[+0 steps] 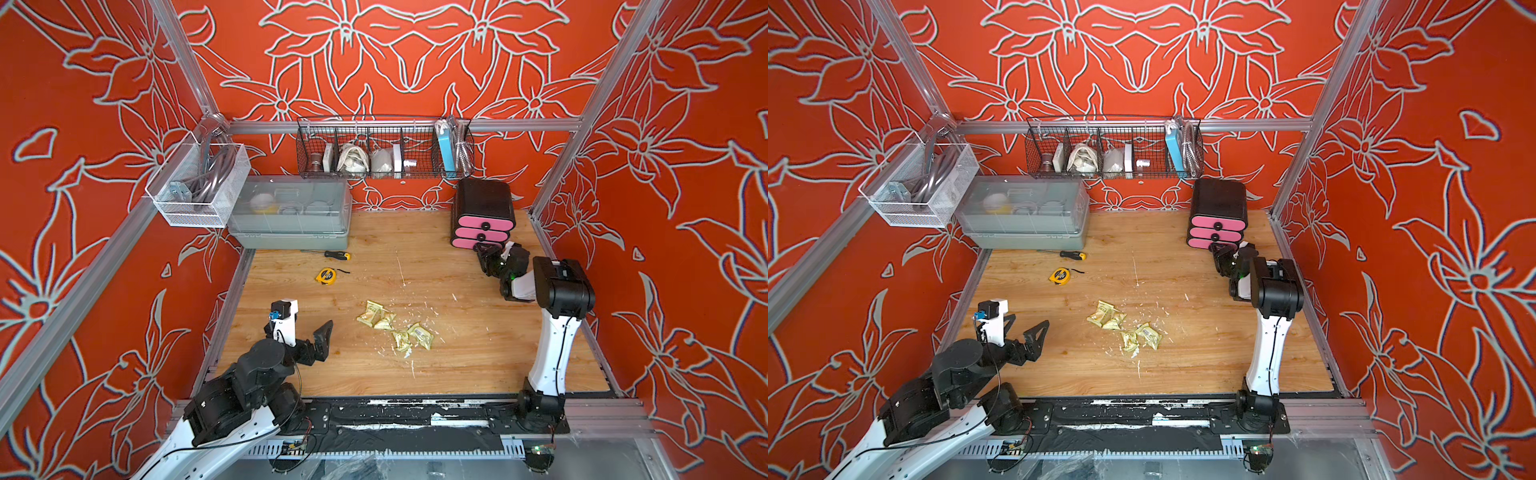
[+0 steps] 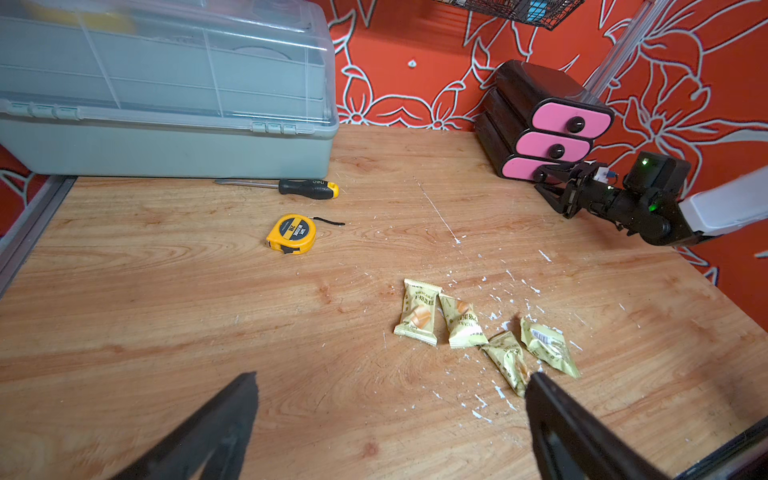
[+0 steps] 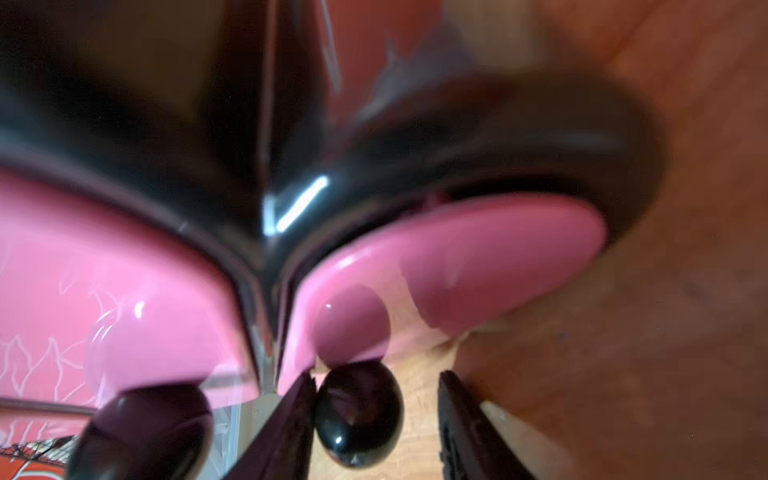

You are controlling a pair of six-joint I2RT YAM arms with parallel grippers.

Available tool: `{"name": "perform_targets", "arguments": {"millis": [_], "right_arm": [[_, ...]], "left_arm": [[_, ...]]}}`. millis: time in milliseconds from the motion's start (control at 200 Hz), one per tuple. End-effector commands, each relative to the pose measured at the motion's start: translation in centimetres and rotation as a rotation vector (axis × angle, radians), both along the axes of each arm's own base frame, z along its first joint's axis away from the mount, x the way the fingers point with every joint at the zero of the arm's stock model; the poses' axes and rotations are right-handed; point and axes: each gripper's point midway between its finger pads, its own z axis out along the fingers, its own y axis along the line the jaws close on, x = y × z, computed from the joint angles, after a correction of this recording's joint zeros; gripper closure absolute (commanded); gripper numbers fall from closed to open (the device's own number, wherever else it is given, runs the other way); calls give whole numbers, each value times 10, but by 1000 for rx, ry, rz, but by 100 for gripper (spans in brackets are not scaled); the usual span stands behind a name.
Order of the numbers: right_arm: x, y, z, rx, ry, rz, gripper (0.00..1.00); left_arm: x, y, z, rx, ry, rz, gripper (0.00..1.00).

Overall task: Place the cookies into the drawer by color
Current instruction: Open the drawer in the storage box.

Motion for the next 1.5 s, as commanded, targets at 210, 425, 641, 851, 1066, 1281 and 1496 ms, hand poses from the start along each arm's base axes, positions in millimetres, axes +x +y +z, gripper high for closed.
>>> {"name": "perform_targets", "arguments": {"millis": [210, 425, 641, 851, 1066, 1281, 1496], "right_arm": [[-13, 0, -24, 42, 56, -7, 71], [-45, 6, -18, 16, 55, 9, 72], [-102, 11, -30, -48, 107, 28, 72], [-135, 25, -48, -73, 151, 86, 68], [-160, 25, -66, -85, 191, 85, 67], [-174, 27, -70, -101, 207, 104, 36], [-193, 27, -62, -106, 221, 99, 0]], "left_arm": [[0, 0, 2, -2, -14, -2, 0], [0, 1, 2, -4, -16, -1, 0], [-1, 1, 4, -14, -23, -3, 0], [-2, 0, 4, -15, -21, -8, 0], [-2, 1, 5, -18, -26, -3, 0], [-1, 1, 4, -12, -22, -4, 0], [0, 1, 3, -2, -18, -1, 1]]}}
